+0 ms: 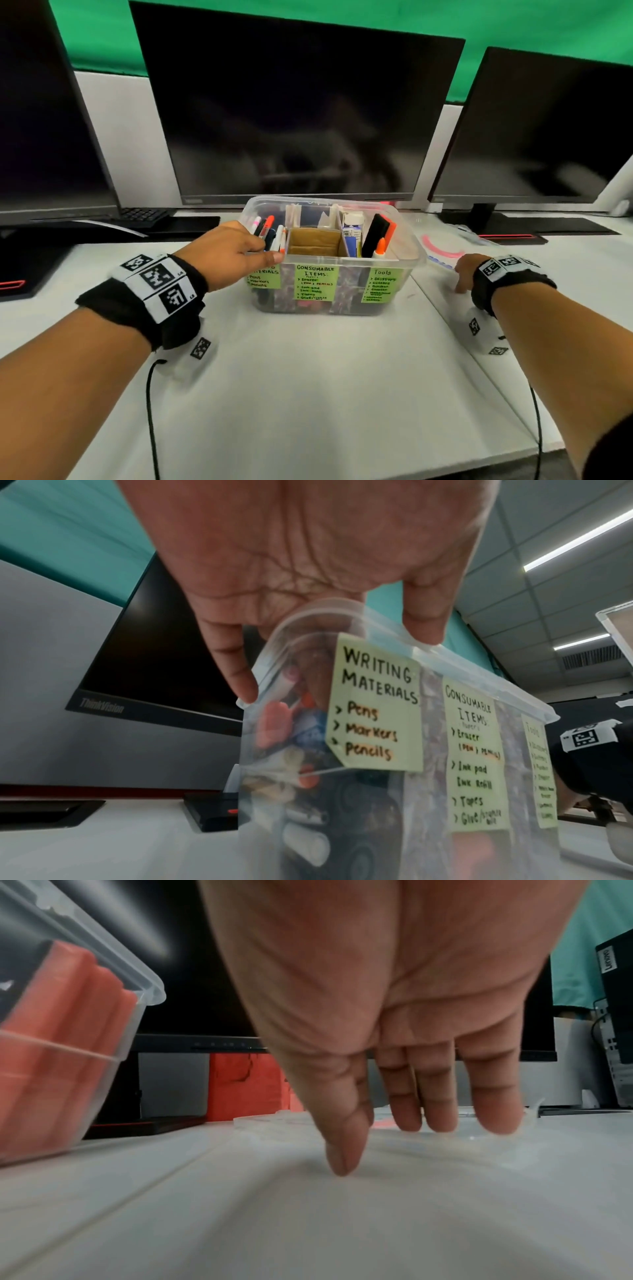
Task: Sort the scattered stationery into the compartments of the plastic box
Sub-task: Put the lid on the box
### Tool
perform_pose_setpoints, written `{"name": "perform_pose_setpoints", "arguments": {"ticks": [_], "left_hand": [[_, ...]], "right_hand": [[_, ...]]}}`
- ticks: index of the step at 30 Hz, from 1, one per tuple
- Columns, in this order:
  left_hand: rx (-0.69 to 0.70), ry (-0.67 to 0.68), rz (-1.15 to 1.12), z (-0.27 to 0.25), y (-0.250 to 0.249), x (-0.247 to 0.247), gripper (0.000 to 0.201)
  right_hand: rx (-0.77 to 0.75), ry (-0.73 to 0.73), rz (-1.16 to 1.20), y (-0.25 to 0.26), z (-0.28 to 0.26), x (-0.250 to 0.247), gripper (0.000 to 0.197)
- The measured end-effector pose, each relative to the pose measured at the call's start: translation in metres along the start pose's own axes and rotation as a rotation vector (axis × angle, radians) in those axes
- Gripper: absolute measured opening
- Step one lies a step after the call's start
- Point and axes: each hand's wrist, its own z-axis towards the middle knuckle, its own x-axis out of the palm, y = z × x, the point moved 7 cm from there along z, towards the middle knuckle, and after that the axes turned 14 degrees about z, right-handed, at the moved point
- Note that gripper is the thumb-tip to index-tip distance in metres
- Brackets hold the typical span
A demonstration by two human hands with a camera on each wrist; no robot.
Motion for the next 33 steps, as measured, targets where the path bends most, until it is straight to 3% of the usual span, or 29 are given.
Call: {"name": "perform_pose_setpoints", "arguments": {"ticks": [2,5,10,12,18,22,25,29,31,33], "left_hand": [[-0.010,-0.002,0.014,0.002,-0.001,0.000,0.072],[-0.013,-0.008,0.018,0.003,-0.002,0.000,0.069],[-0.036,-0.018,0.015,0.003,-0.001,0.000,0.061],[-0.035,-0.018,0.004,0.002,-0.003,-0.001,0.058],[-0.081,0.037,-0.050,-0.002,-0.004,-0.001,0.056],[-0.100,0.062,-0.038,-0.007,-0.007,-0.003,0.051],[-0.079,0.071,-0.052,-0.011,-0.007,-0.006,0.052],[-0.041,0.133,-0.047,-0.023,0.000,-0.006,0.057],[-0.038,0.179,-0.056,-0.032,0.004,-0.009,0.063],[-0.083,0.145,-0.149,-0.040,0.012,-0.023,0.057]], "right_hand": [[0.017,0.022,0.021,0.002,-0.019,-0.002,0.061],[0.028,-0.019,0.054,0.004,-0.054,-0.011,0.042],[-0.072,-0.123,-0.010,0.064,-0.214,-0.053,0.022],[-0.081,-0.224,0.014,0.075,-0.253,-0.073,0.014],[-0.162,-0.634,0.247,0.072,-0.311,-0.157,0.021],[-0.324,-0.921,0.443,0.078,-0.358,-0.210,0.019],[-0.505,-1.036,0.665,0.089,-0.394,-0.226,0.023],[-0.691,-1.010,0.956,0.101,-0.423,-0.236,0.019],[-0.734,-0.860,1.148,0.108,-0.426,-0.236,0.010],[-0.758,-0.614,1.369,0.118,-0.426,-0.229,0.011]]}}
